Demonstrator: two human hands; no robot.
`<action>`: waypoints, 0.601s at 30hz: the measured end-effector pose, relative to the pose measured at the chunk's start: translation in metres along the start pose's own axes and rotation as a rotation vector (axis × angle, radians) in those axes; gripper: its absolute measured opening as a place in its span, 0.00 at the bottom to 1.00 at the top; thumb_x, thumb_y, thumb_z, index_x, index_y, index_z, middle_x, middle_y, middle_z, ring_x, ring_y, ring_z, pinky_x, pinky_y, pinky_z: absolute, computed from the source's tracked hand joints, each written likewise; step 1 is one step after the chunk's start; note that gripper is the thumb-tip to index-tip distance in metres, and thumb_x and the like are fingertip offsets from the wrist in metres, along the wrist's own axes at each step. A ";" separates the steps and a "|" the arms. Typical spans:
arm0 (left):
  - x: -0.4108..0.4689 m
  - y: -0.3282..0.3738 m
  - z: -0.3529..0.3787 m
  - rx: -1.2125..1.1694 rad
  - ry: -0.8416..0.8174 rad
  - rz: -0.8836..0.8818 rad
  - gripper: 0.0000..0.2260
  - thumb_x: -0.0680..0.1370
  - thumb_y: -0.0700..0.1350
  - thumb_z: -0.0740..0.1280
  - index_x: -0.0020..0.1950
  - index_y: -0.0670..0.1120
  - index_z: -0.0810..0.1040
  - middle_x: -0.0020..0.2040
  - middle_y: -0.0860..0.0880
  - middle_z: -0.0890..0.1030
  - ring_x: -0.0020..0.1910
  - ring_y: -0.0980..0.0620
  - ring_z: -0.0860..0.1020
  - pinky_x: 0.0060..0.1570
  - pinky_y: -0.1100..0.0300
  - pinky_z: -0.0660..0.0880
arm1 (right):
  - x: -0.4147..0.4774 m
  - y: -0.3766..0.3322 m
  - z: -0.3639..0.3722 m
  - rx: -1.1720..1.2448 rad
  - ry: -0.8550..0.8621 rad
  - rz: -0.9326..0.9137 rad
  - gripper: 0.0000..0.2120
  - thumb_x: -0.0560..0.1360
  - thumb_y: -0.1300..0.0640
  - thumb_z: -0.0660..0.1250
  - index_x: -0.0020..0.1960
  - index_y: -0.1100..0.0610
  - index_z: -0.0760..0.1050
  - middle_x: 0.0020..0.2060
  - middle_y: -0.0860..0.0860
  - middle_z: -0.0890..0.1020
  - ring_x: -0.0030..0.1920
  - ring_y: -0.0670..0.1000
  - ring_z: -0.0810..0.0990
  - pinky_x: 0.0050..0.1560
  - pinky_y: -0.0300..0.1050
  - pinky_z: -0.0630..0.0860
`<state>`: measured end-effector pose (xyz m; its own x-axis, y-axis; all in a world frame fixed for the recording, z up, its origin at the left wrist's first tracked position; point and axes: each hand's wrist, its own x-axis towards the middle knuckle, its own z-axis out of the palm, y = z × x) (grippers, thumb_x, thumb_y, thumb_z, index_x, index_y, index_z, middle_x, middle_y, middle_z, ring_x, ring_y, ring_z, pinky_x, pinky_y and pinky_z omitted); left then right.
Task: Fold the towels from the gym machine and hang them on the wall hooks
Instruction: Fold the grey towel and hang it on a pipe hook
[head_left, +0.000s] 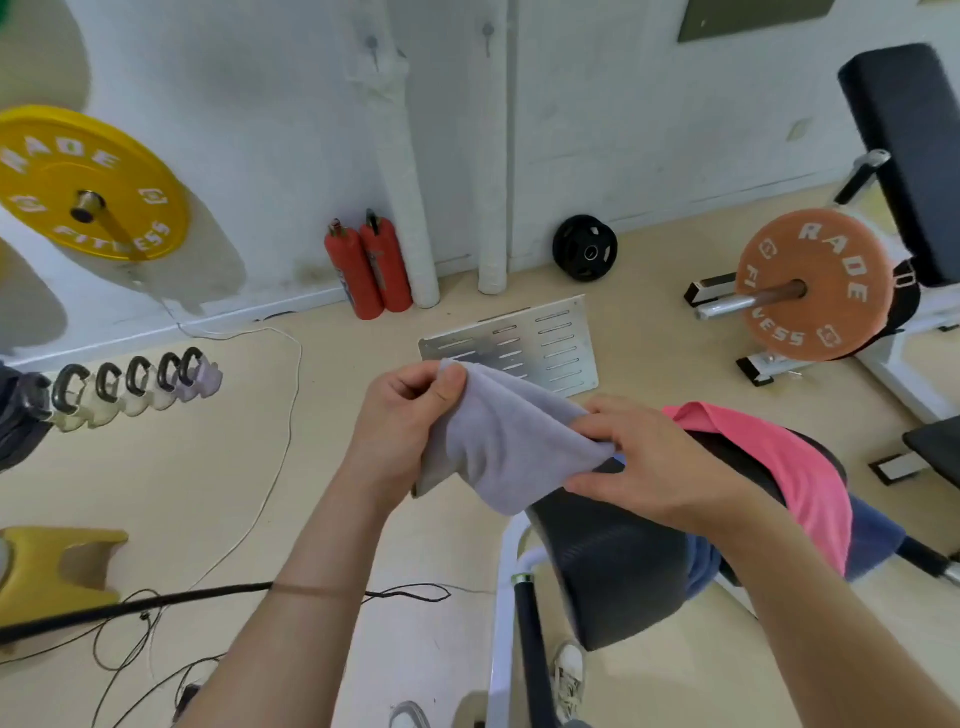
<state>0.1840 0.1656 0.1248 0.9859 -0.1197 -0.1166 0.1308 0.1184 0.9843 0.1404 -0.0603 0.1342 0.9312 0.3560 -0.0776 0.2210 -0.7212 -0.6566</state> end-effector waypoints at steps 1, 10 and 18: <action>-0.005 0.005 -0.019 0.023 0.015 0.040 0.05 0.72 0.47 0.71 0.38 0.48 0.84 0.37 0.51 0.83 0.37 0.53 0.78 0.38 0.60 0.75 | 0.004 -0.014 0.009 -0.077 -0.008 -0.004 0.05 0.71 0.51 0.71 0.40 0.50 0.77 0.41 0.49 0.75 0.44 0.50 0.74 0.46 0.54 0.74; -0.058 0.029 -0.174 0.122 0.262 0.152 0.09 0.80 0.41 0.63 0.50 0.52 0.81 0.37 0.55 0.77 0.37 0.59 0.73 0.39 0.66 0.71 | 0.049 -0.188 0.080 0.218 -0.123 -0.081 0.19 0.66 0.45 0.75 0.35 0.60 0.75 0.31 0.50 0.74 0.33 0.45 0.72 0.36 0.44 0.70; -0.071 0.075 -0.266 0.170 0.523 0.244 0.09 0.79 0.43 0.64 0.42 0.51 0.81 0.39 0.55 0.81 0.39 0.59 0.76 0.43 0.63 0.73 | 0.103 -0.274 0.132 0.626 0.124 0.008 0.12 0.71 0.64 0.69 0.34 0.53 0.69 0.31 0.48 0.71 0.32 0.45 0.69 0.33 0.40 0.66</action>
<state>0.1514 0.4451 0.1714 0.9114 0.3970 0.1080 -0.0816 -0.0828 0.9932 0.1370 0.2521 0.2070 0.9670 0.2540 -0.0214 0.0379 -0.2264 -0.9733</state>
